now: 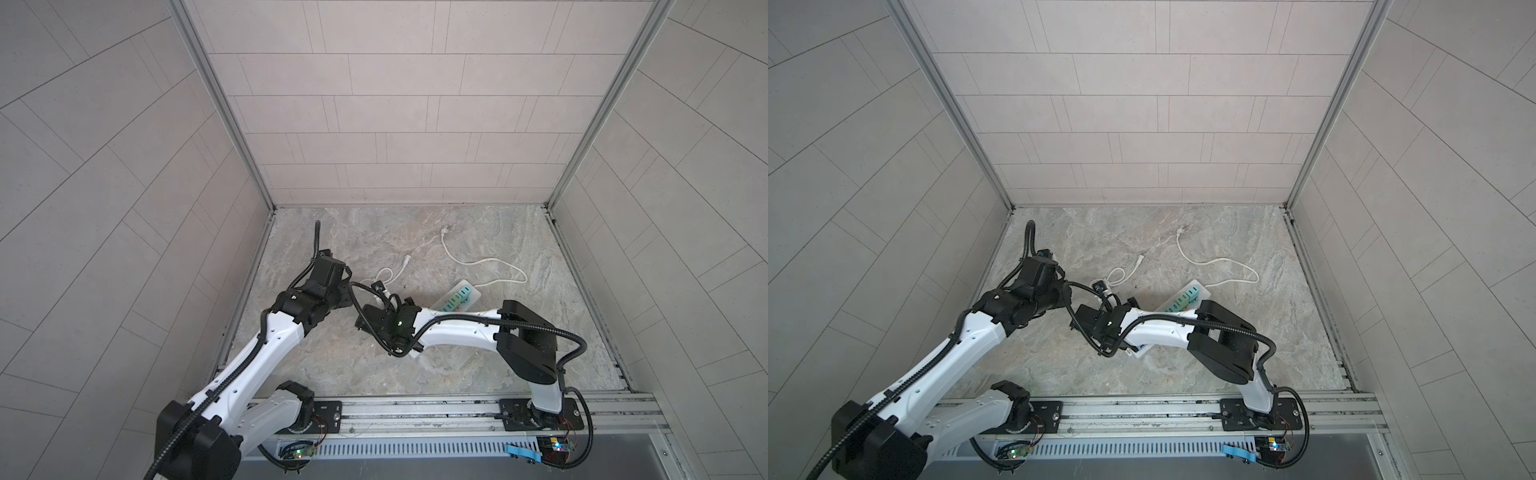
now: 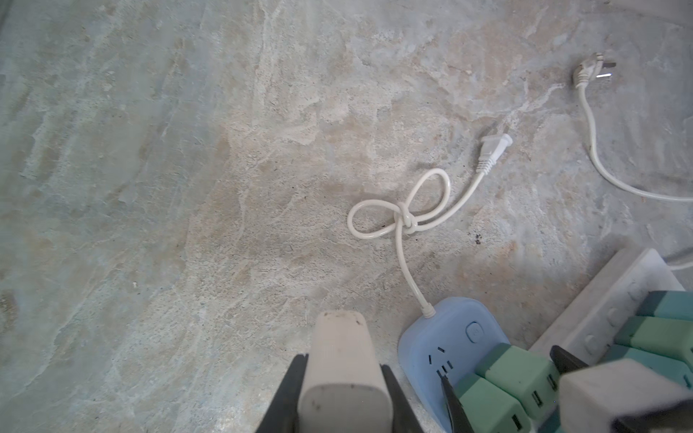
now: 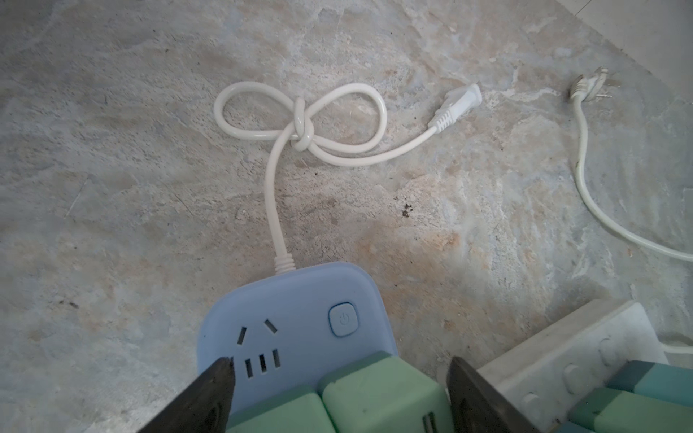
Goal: Insert plugs into power strip
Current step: Move the socket to the center of the table.
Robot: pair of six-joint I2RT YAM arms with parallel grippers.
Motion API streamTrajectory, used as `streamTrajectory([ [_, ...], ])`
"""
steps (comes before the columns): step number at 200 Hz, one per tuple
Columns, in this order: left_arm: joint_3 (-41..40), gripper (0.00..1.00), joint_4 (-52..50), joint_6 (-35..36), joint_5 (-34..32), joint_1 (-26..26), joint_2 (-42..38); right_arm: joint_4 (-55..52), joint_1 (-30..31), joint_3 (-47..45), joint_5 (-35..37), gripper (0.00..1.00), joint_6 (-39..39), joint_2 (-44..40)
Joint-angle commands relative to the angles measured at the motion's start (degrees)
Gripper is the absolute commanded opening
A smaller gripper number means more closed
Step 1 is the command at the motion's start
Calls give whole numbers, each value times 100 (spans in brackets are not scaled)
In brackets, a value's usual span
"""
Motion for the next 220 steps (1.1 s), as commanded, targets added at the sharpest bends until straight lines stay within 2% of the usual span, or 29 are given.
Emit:
streamTrajectory([
  [1, 41, 0, 151, 142, 542, -1, 58, -488, 89, -460, -197, 88, 125, -289],
  [20, 86, 0, 152, 231, 851, -94, 151, -425, 100, -800, -181, 88, 130, -582],
  [41, 161, 0, 152, 266, 755, -429, 295, -370, 33, -1024, -106, 88, 90, -823],
  [60, 262, 0, 143, 19, 802, -729, 440, -215, -52, -1123, -119, 88, -37, -950],
  [97, 596, 0, 85, -11, 352, -1714, 905, 583, -58, -1372, -470, 94, -503, -1500],
  [124, 662, 0, 221, 370, 635, -1782, 1112, 953, -41, -1624, -594, 95, -580, -2163],
  [150, 565, 0, 350, 752, 589, -1801, 1154, 988, -32, -2031, -485, 95, -506, -3001],
  [181, 610, 0, 284, 1234, 957, -1819, 1386, 611, -36, -2501, -167, 96, -297, -3957],
  [220, 799, 0, 142, 2174, 1339, -1935, 1768, 201, -63, -3303, 221, 97, -49, -5440],
])
